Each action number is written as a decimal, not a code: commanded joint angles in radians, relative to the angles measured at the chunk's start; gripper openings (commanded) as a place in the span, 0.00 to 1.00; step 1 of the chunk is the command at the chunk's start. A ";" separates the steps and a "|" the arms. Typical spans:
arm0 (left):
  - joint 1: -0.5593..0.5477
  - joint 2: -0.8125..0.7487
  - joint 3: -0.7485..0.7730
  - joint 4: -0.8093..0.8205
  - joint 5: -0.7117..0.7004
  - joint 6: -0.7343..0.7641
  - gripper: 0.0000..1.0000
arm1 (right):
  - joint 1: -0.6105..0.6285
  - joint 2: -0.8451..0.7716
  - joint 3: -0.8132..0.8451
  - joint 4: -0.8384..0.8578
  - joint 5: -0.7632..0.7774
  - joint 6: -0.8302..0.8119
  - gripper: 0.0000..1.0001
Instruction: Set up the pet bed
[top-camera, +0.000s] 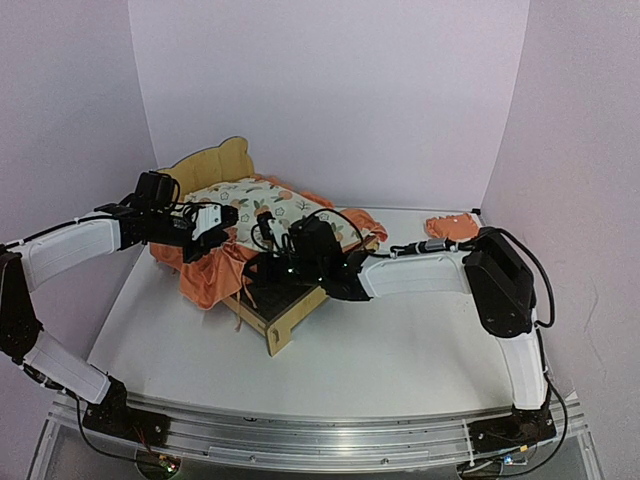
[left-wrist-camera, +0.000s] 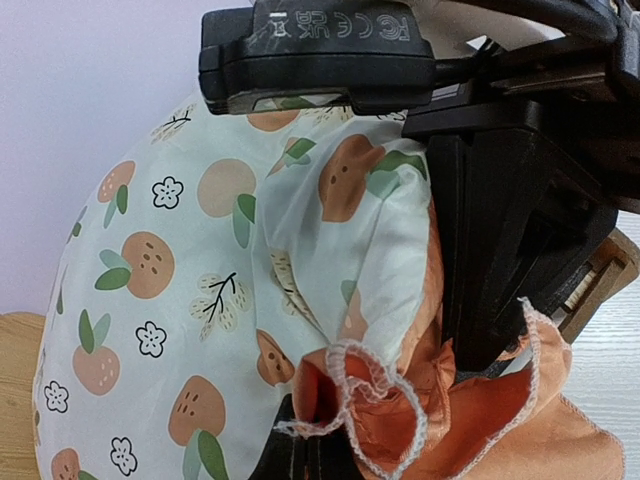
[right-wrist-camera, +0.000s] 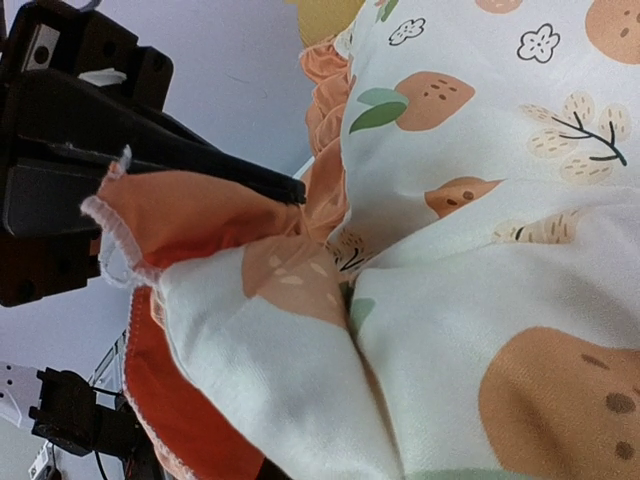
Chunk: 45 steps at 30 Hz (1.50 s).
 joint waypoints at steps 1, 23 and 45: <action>0.012 -0.003 0.040 0.053 -0.006 0.007 0.00 | 0.002 0.004 -0.064 0.087 0.060 0.057 0.00; 0.011 0.016 -0.002 -0.002 0.068 0.012 0.00 | 0.023 -0.073 -0.116 -0.154 0.083 -0.116 0.10; -0.027 0.142 0.045 -0.052 -0.095 0.098 0.00 | 0.025 -0.269 -0.103 -0.384 0.079 -0.183 0.45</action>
